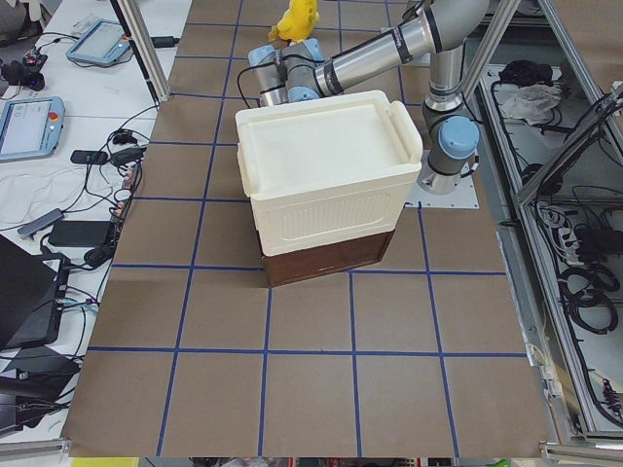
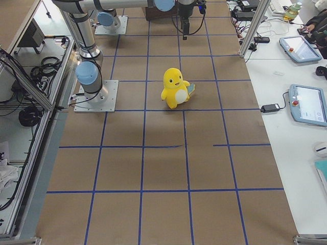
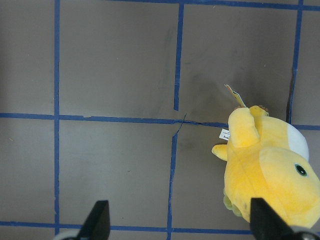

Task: Pull drawer sideways
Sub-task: 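Pull the handle with the left gripper, sliding the drawer out sideways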

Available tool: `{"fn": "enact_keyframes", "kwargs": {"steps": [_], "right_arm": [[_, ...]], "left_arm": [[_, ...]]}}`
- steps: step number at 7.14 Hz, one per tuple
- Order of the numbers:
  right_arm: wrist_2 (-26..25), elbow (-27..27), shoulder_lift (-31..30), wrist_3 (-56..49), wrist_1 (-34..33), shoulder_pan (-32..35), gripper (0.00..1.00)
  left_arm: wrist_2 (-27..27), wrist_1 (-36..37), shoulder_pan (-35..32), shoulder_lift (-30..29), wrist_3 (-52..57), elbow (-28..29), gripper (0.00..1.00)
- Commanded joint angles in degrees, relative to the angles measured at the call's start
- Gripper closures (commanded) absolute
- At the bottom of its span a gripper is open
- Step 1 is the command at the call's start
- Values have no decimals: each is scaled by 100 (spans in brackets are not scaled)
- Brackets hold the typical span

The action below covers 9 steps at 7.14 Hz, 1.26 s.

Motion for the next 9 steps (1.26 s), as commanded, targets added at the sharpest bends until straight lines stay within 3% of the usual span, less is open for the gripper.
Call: {"fn": "enact_keyframes", "kwargs": {"steps": [1,9], "right_arm": [[-7,0,0,0,0,0,0],[-7,0,0,-9,0,0,0]], "left_arm": [[0,-1,-81,-22,-140,18,100],[-9,-316,-451,-154,-615,342,100]]}}
